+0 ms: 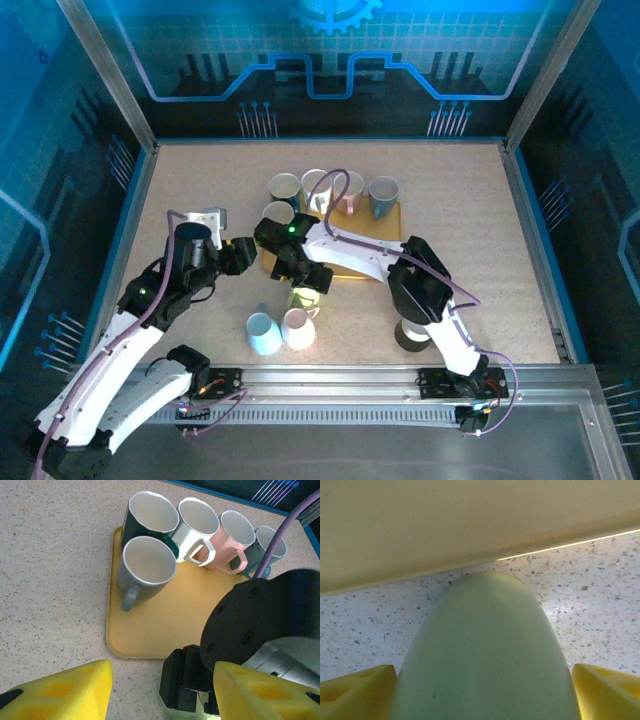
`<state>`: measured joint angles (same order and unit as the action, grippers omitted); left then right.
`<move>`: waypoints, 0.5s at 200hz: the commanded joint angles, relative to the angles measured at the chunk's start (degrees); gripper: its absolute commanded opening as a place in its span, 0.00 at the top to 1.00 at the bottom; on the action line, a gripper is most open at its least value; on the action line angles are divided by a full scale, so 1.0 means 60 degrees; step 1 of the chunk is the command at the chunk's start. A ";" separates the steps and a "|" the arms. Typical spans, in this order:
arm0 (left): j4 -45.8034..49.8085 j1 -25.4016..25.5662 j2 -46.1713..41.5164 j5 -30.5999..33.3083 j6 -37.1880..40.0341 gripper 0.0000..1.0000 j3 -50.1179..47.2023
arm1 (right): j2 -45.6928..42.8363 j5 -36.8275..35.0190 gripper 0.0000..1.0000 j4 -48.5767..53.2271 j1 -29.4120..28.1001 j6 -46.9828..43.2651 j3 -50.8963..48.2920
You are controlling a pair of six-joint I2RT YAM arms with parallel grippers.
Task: Turn the mug right side up
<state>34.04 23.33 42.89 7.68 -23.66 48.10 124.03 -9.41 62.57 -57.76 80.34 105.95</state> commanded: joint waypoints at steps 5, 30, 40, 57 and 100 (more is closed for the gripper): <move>-0.0254 0.0066 -0.0109 0.0068 0.0104 0.44 -0.0077 | 0.0062 -0.0003 0.16 -0.0509 0.0032 0.0166 -0.0415; -0.0253 0.0060 -0.0059 0.0111 0.0130 0.43 -0.0068 | 0.0014 -0.0023 0.25 -0.0511 0.0032 0.0120 -0.0489; -0.0239 0.0065 -0.0037 0.0123 0.0149 0.43 -0.0076 | -0.0056 -0.0092 0.28 -0.0511 0.0032 0.0119 -0.0505; -0.0239 0.0059 -0.0034 0.0162 0.0163 0.43 -0.0077 | -0.0190 -0.0265 0.34 -0.0425 0.0032 0.0103 -0.0477; -0.0239 0.0059 0.0027 0.0200 0.0175 0.43 -0.0069 | -0.0800 -0.0725 0.42 -0.0383 -0.0012 -0.0080 -0.0415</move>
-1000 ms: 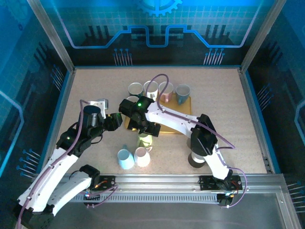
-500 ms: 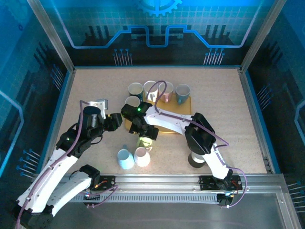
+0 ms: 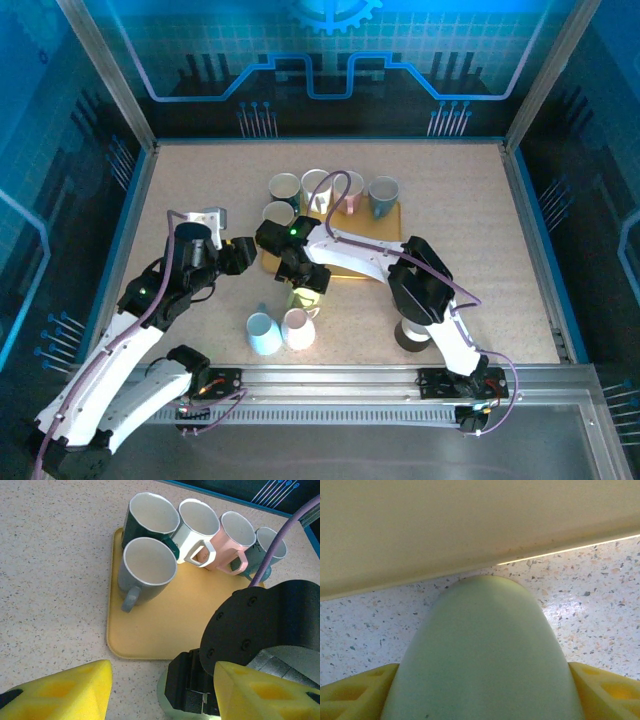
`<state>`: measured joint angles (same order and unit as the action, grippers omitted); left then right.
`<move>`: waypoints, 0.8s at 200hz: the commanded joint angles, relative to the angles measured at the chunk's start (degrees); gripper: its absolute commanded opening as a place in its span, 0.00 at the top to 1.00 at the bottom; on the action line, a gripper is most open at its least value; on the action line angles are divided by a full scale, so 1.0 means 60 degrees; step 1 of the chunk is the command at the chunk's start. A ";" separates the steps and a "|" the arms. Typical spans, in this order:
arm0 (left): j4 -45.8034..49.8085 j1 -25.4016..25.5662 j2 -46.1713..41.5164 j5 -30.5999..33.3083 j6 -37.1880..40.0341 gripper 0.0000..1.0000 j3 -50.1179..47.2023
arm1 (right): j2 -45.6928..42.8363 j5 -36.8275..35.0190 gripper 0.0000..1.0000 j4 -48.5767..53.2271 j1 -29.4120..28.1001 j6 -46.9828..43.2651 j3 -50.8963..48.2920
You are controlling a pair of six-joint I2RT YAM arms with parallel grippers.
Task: Turn the mug right side up
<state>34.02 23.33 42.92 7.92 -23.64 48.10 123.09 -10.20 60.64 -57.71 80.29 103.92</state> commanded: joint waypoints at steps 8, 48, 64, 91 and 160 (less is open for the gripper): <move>-0.0235 0.0060 0.0025 0.0159 0.0173 0.43 -0.0073 | -0.0773 -0.0726 0.42 -0.0031 -0.0034 -0.0108 -0.0046; -0.0222 0.0066 0.0068 0.0187 0.0186 0.43 -0.0078 | -0.1478 -0.1549 0.42 0.0319 -0.0139 -0.0472 0.0246; -0.0224 0.0066 0.0083 0.0208 0.0182 0.43 -0.0069 | -0.1792 -0.1739 0.43 0.0471 -0.0181 -0.0513 0.0311; -0.0152 0.0057 0.0113 0.0217 0.0133 0.43 -0.0010 | -0.2533 -0.1902 0.43 0.0312 -0.0181 -0.0521 -0.0017; 0.0507 0.0057 0.0124 -0.0351 -0.0202 0.44 0.0804 | -0.5128 -0.1831 0.48 -0.2152 0.0028 -0.2335 -0.1913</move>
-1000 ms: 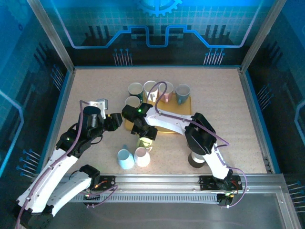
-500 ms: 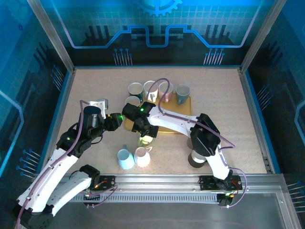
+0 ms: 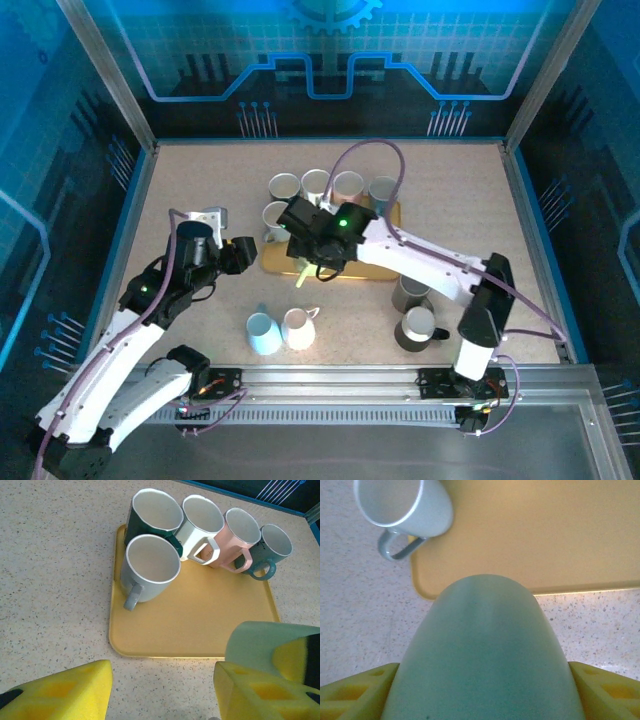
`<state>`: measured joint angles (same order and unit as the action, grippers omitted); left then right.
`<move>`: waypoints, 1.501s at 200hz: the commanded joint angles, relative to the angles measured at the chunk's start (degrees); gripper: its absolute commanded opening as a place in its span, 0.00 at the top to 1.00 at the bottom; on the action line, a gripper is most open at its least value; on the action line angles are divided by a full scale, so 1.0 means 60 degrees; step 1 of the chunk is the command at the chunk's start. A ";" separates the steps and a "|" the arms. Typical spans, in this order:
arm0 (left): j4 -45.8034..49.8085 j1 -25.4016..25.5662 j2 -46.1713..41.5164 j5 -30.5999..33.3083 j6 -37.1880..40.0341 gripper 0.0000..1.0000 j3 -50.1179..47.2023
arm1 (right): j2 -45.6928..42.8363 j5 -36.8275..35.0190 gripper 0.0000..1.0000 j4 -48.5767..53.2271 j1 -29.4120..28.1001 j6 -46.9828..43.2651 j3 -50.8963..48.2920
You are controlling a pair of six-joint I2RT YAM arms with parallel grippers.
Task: Turn the mug right side up
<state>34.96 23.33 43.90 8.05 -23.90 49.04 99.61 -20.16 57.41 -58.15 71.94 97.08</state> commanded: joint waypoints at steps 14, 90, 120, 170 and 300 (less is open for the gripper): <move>0.0494 0.0064 -0.0033 -0.0834 -0.0221 0.43 0.0836 | -0.2096 0.0246 0.49 -0.2936 0.0282 -0.1556 -0.1778; -0.2114 0.0059 -0.0013 -0.5463 -0.2042 0.27 0.0051 | -0.4866 0.4501 0.51 -0.8697 0.2416 -0.3643 -0.5621; -0.4640 0.0059 0.0017 -0.6820 -0.3291 0.20 -0.0947 | -0.5218 0.5990 0.52 -1.0259 0.3194 -0.3296 -0.6629; -0.6428 0.0078 0.0551 -0.7608 -0.3833 0.13 -0.1576 | -0.5514 0.7113 0.54 -1.1775 0.3786 -0.2728 -0.7675; -0.9341 0.0151 0.1699 -0.7993 -0.5260 0.19 -0.2762 | -0.5349 0.7677 0.56 -1.4771 0.3965 -0.1327 -0.8849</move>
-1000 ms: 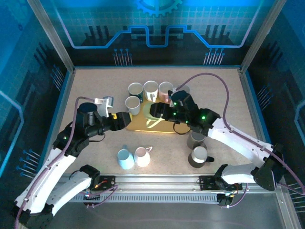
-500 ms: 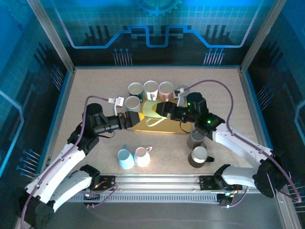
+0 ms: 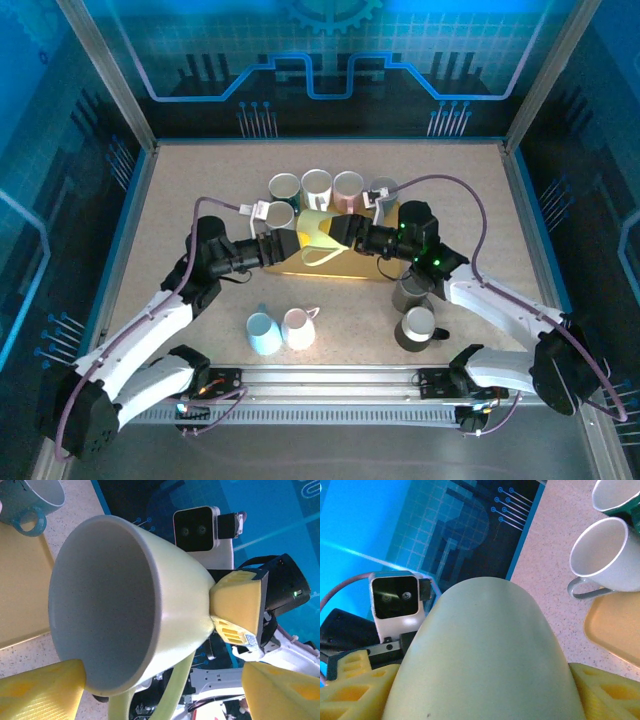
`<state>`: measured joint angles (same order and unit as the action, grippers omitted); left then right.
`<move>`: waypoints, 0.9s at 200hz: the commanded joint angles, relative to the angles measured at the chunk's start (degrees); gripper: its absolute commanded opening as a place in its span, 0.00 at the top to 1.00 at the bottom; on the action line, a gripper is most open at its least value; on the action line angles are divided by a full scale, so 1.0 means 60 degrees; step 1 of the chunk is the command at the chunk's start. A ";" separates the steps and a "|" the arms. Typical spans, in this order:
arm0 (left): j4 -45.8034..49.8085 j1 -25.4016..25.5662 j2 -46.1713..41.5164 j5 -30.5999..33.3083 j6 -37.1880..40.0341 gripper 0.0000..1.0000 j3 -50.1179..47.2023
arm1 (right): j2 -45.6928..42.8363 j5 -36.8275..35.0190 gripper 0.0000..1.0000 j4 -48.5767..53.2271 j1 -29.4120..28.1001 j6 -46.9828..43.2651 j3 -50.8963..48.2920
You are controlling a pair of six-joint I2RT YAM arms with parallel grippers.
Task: Turn the mug right side up
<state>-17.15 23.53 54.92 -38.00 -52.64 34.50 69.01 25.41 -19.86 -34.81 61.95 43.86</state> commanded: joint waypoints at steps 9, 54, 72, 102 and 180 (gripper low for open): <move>-0.0658 0.0114 -0.0207 -0.0303 -0.0524 0.19 -0.0392 | -0.0293 0.0018 0.57 -0.2060 0.0087 0.0397 -0.0034; -0.1382 0.0346 0.0024 -0.0534 -0.1117 0.21 -0.0530 | -0.0209 -0.0088 0.57 -0.3019 0.0134 0.0788 -0.0245; -0.1715 0.0428 0.0065 -0.0487 -0.1293 0.22 -0.0655 | -0.0193 -0.0182 0.57 -0.3249 0.0147 0.0892 -0.0262; -0.1633 0.0444 0.0027 -0.0464 -0.1272 0.20 -0.0739 | -0.0359 -0.0384 0.57 -0.3186 0.0191 0.0715 -0.0254; 0.1838 0.0077 -0.0805 0.0371 0.0517 0.20 0.0323 | -0.0770 -0.0440 0.58 -0.2667 0.0381 0.0366 -0.0346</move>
<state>-10.83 24.43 51.42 -36.01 -52.49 34.26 66.57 23.97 -28.40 -33.19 64.66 40.97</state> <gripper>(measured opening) 0.803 0.743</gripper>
